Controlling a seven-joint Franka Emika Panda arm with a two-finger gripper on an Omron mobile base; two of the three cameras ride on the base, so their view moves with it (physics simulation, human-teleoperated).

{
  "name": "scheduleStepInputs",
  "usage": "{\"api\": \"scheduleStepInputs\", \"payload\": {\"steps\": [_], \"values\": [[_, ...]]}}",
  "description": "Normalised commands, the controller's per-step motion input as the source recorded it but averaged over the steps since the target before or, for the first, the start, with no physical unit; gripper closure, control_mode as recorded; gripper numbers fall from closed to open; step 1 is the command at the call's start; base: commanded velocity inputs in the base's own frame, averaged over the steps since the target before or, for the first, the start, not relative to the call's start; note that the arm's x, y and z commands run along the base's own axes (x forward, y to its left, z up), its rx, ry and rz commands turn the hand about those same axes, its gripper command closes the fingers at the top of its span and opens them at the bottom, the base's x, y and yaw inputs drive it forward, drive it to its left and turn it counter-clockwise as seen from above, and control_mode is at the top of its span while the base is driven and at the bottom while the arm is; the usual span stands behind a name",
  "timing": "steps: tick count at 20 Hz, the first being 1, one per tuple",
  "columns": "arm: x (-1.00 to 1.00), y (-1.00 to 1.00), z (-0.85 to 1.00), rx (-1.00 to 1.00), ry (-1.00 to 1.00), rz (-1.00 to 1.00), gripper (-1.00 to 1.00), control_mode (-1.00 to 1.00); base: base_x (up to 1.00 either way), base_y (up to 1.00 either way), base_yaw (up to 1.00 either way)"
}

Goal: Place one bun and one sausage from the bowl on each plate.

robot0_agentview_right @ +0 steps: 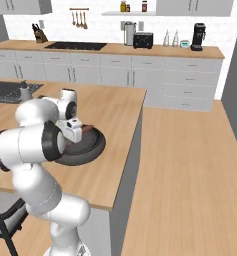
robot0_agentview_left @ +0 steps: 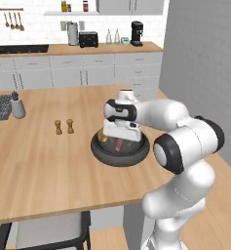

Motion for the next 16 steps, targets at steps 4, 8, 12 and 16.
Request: {"api": "scheduleStepInputs", "payload": {"steps": [4, 8, 12, 16], "values": [[0.51, 0.12, -0.52, 0.00, -0.07, -0.05, -1.00, -1.00, 0.00, 0.00, 0.00], [0.01, 0.01, -0.64, -0.01, -0.14, -0.03, -1.00, -1.00, 0.00, 0.00, 0.00], [-0.13, 0.00, -0.34, 0.00, -0.19, -0.03, 1.00, -1.00, 0.00, 0.00, 0.00], [-0.29, -0.18, 0.10, 0.00, -0.26, -0.04, 1.00, -1.00, 0.00, 0.00, 0.00]]}}
